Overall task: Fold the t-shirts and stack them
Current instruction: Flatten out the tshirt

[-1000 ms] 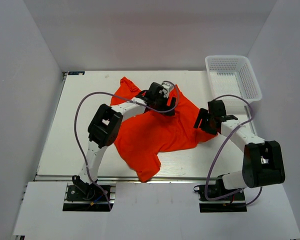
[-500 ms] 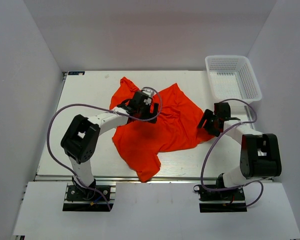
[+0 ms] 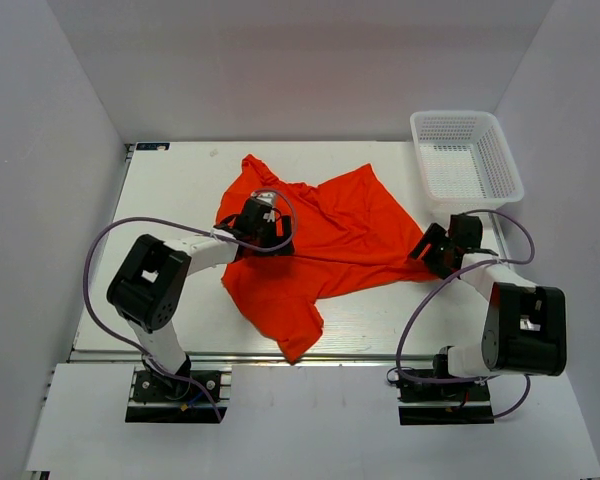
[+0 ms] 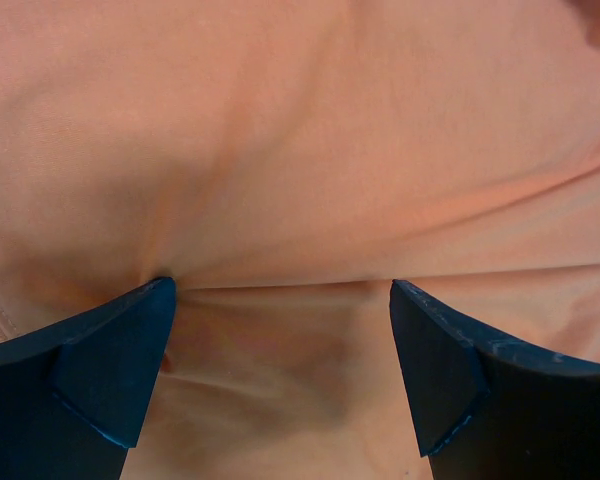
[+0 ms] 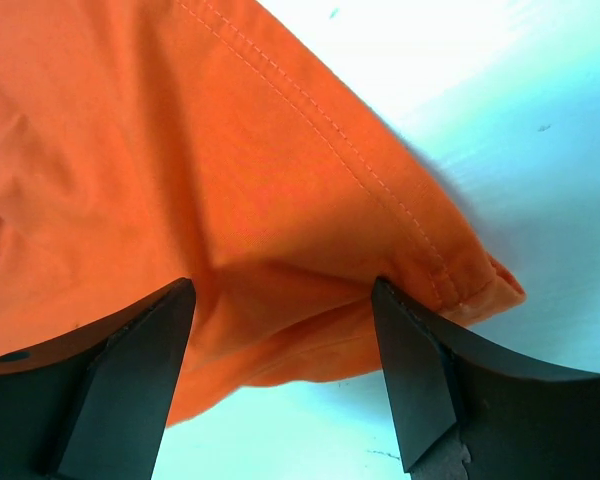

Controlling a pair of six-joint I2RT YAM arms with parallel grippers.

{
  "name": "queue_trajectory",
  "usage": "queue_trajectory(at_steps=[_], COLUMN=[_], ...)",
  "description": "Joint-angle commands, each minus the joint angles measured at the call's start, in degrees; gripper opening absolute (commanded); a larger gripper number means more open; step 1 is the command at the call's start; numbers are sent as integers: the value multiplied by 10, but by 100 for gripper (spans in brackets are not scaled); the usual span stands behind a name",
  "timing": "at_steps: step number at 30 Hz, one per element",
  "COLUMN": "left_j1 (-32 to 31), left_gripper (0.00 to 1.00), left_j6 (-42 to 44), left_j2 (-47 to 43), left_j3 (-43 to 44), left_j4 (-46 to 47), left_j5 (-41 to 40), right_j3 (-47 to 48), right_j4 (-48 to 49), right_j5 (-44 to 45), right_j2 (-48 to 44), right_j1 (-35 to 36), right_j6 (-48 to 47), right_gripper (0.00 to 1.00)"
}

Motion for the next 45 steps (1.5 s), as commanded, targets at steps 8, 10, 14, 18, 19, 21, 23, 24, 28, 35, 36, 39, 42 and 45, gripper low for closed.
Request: queue_trajectory(at_steps=[8, 10, 14, 18, 19, 21, 23, 24, 28, 35, 36, 39, 42, 45], left_j1=[18, 18, 18, 24, 29, 43, 64, 72, 111, 156, 156, 171, 186, 202], left_gripper=[100, 100, 100, 100, 100, 100, 100, 100, 100, 100, 100, 100, 100, 100], left_j6=[62, 72, 77, 66, 59, 53, 53, 53, 53, 65, 70, 83, 90, 96], left_j2=[21, 2, -37, -42, -33, 3, 36, 54, 139, 252, 263, 294, 330, 364], left_j3=[25, 46, 98, 160, 179, 227, 256, 288, 358, 445, 452, 464, 493, 522], left_j4=[-86, -80, -113, -148, -161, -171, -171, -171, -178, -173, -178, -171, -183, -198], left_j5=[65, 78, 59, -22, -52, -58, -48, -43, -49, -26, -20, -9, -3, -3], right_j3=[-27, -7, 70, 140, 154, 217, 310, 335, 520, 727, 739, 786, 814, 839], right_j4=[28, 35, 41, 51, 49, 50, 35, 14, -62, -123, -134, -149, -146, -135], right_j5=[-191, -192, -186, -169, -163, -131, -112, -94, -60, -38, -31, -16, -18, -3], right_j2=[-151, -187, -189, -105, -68, -4, 93, 120, 260, 463, 498, 542, 573, 604], right_j1=[14, 26, 63, 126, 133, 161, 176, 181, 193, 188, 186, 184, 177, 167], right_j6=[-89, -103, -126, -147, -156, -170, -178, -184, -217, -236, -239, -253, -257, -241], right_gripper=[83, 83, 83, 85, 85, 86, 87, 87, 87, 86, 86, 86, 86, 86])
